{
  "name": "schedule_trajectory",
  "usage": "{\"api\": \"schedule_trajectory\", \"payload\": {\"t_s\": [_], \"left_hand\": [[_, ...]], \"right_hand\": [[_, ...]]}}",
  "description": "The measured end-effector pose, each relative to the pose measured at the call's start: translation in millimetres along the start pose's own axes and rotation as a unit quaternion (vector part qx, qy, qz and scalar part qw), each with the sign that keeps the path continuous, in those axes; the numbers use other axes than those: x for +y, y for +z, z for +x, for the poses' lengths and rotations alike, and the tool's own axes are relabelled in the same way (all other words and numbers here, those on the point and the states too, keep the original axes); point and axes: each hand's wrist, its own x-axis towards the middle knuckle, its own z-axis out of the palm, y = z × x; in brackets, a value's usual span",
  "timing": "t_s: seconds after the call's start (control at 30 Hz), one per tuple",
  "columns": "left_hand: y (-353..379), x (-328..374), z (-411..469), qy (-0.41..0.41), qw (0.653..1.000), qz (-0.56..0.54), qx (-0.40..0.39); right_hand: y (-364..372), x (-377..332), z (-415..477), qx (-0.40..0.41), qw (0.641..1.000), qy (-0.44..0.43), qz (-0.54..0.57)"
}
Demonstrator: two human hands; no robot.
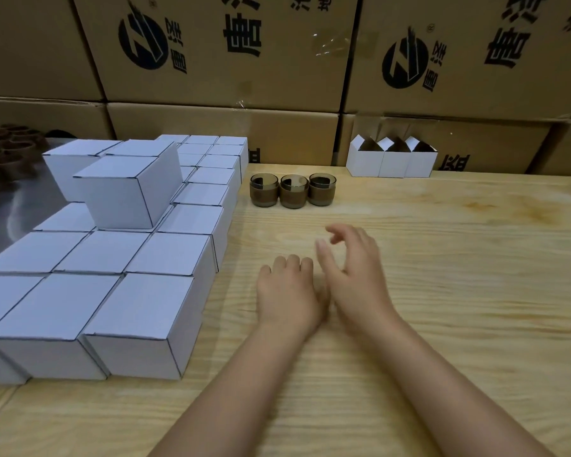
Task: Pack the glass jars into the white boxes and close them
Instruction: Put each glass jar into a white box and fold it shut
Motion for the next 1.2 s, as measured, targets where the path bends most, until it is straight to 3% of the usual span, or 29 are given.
{"api": "schedule_trajectory", "payload": {"t_s": [0.1, 0.2, 0.5, 0.87, 0.97, 1.03, 1.2], "left_hand": [[-3, 3, 13, 0.027, 0.999, 0.000, 0.019], [-6, 6, 28, 0.020, 1.000, -0.003, 0.000], [9, 7, 66, -0.050, 0.990, -0.121, -0.056], [19, 6, 89, -0.081, 0.986, -0.133, -0.057], [25, 10, 96, -0.088, 0.987, -0.118, -0.057], [28, 13, 98, -0.087, 0.990, -0.098, -0.058], [34, 10, 95, -0.084, 0.991, -0.097, -0.032]], "right_hand": [[-12, 44, -2, 0.020, 0.994, 0.056, -0.094], [-13, 55, 2, -0.013, 0.986, 0.096, -0.135], [-9, 57, -2, -0.050, 0.970, 0.050, -0.234], [-2, 57, 6, -0.044, 0.957, 0.076, -0.278], [2, 62, 38, -0.066, 0.947, 0.098, -0.300], [5, 75, 79, -0.077, 0.958, 0.118, -0.248], [10, 123, 195, -0.037, 0.973, 0.108, -0.200]]}}
